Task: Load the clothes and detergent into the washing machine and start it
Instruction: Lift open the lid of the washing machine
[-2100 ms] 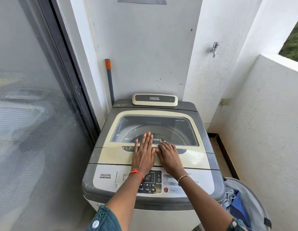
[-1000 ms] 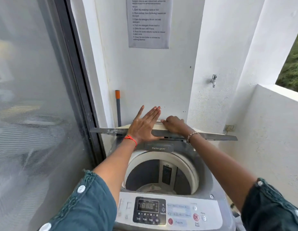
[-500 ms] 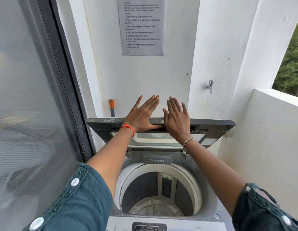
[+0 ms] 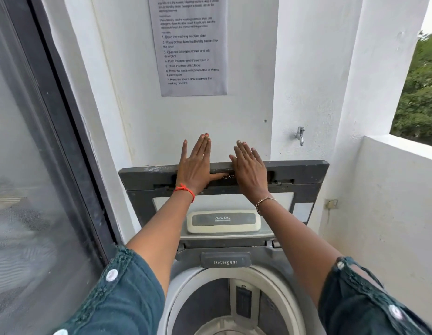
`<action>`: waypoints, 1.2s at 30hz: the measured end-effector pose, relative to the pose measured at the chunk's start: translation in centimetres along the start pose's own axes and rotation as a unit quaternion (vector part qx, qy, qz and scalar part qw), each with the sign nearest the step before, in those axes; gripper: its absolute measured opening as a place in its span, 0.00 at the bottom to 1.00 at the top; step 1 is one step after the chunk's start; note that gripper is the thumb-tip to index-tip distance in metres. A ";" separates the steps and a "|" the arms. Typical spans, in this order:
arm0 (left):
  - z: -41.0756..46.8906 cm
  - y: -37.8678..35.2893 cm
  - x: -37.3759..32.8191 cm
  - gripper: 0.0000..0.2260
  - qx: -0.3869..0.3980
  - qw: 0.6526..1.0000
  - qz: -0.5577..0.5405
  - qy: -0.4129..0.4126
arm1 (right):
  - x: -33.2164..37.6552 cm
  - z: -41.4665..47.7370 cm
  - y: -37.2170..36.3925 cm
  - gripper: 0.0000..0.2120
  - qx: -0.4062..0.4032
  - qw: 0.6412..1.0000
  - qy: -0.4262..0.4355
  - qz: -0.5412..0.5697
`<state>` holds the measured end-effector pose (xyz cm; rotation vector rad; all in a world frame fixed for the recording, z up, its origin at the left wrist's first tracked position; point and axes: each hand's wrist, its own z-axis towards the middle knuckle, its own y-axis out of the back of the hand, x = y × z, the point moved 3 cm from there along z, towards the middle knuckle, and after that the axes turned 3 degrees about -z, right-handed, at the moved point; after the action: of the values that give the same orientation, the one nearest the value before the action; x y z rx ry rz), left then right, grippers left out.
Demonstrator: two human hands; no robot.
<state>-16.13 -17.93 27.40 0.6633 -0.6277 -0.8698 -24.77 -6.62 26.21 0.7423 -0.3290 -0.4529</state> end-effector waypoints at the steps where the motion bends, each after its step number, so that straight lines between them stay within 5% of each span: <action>1: 0.2 -0.3 0.0 0.48 -0.004 1.000 0.000 0.023 | -0.3 0.1 -0.1 0.21 0.001 1.000 0.008 0.006; 7: 1.1 -1.5 -0.2 0.50 -0.016 0.993 -0.050 0.105 | -1.7 0.3 -1.7 0.21 0.022 0.998 0.058 0.031; 15: -0.4 -3.5 0.7 0.41 0.016 0.999 -0.049 0.001 | -2.1 1.2 -2.8 0.25 0.073 0.996 0.035 -0.037; 24: -0.2 -5.0 0.3 0.45 0.119 0.989 -0.072 0.047 | -1.9 1.6 -3.5 0.37 0.174 0.982 0.010 -0.077; 36: -0.1 -4.6 0.0 0.46 0.148 0.983 -0.084 0.062 | -2.3 1.1 -3.0 0.44 0.208 0.974 0.015 -0.086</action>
<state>-18.24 -20.13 23.89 1.0440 -0.5992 -0.8921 -28.06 -7.97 24.55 1.1921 -0.3378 -0.5426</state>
